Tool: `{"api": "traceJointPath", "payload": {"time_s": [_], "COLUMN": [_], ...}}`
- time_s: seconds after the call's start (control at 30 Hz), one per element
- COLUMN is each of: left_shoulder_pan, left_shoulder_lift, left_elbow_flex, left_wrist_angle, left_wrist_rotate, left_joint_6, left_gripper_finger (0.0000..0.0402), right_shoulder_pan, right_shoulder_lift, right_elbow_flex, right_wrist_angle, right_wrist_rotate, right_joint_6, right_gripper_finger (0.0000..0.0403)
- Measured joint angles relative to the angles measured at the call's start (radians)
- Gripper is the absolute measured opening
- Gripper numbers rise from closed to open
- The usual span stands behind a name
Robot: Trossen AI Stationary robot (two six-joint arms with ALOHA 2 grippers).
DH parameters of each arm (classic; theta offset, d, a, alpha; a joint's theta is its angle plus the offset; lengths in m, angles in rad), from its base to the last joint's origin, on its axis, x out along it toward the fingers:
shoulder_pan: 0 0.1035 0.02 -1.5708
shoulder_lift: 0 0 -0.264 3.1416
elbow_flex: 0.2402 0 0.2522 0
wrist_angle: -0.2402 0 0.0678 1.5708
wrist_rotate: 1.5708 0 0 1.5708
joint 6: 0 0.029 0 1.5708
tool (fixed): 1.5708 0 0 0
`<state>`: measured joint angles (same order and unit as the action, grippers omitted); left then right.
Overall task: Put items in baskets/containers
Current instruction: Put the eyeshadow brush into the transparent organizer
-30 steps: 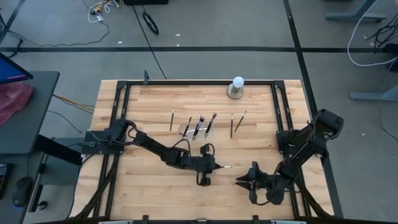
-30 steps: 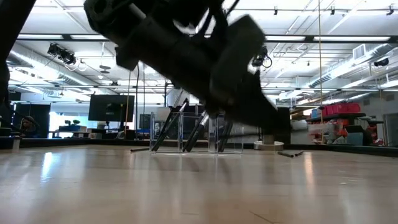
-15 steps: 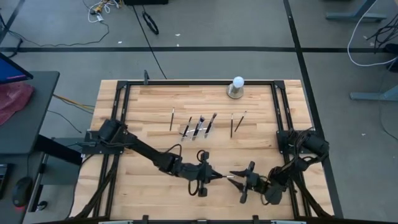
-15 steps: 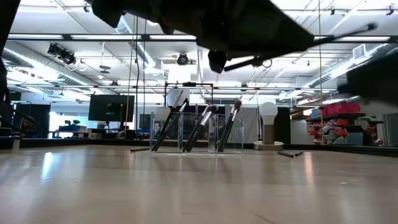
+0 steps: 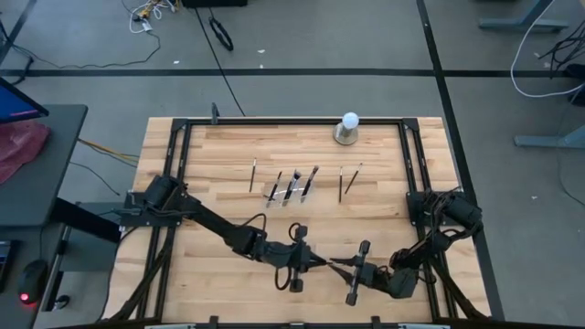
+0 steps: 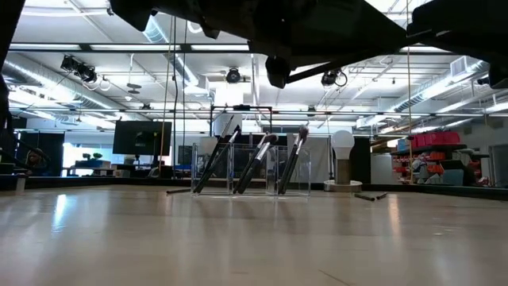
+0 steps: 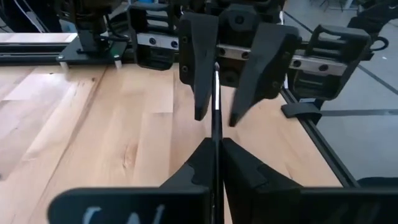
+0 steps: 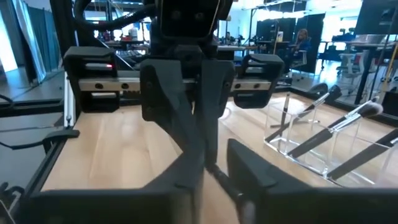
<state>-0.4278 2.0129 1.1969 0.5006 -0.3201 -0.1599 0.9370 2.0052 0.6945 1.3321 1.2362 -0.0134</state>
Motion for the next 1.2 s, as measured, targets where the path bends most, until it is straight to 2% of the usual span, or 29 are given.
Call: {"api": "traceJointPath", "payload": {"time_s": [0.17, 0.43, 0.53, 0.7, 0.8, 0.97, 1.07, 1.2], "left_shoulder_pan": [0.0, 0.004, 0.003, -0.004, -0.009, -0.009, -0.007, -0.008], "left_shoulder_lift": [0.0, 0.0, -0.001, -0.02, -0.017, -0.017, -0.017, -0.017], "left_elbow_flex": [0.0, 0.0, 0.0, 0.003, 0.0, 0.0, 0.0, 0.0], "left_wrist_angle": [-0.004, 0.005, 0.004, -0.053, -0.13, -0.195, -0.198, -0.206], "left_wrist_rotate": [0.003, -0.021, 0.007, 0.012, 0.021, 0.012, -0.005, -0.019], "left_joint_6": [0.004, 0.001, 0.054, 0.103, 0.112, 0.104, 0.099, 0.101], "left_gripper_finger": [0.0023, 0.0035, 0.0055, 0.0121, 0.0164, 0.021, 0.0213, 0.0188], "right_shoulder_pan": [0.003, 0.009, 0.012, 0.011, -0.008, -0.077, -0.122, -0.164], "right_shoulder_lift": [0.0, 0.0, -0.021, -0.127, -0.215, -0.314, -0.318, -0.319], "right_elbow_flex": [0.0, 0.0, 0.0, -0.001, 0.0, 0.0, -0.001, -0.001], "right_wrist_angle": [-0.023, -0.064, -0.077, -0.207, -0.385, -0.743, -0.789, -0.784], "right_wrist_rotate": [-0.015, 0.001, 0.015, 0.02, -0.04, -0.236, -0.335, -0.403], "right_joint_6": [0.013, 0.058, 0.073, 0.131, 0.256, 0.566, 0.605, 0.607], "right_gripper_finger": [0.0016, 0.0009, 0.0009, 0.0008, 0.0008, 0.0008, 0.0008, 0.0008]}}
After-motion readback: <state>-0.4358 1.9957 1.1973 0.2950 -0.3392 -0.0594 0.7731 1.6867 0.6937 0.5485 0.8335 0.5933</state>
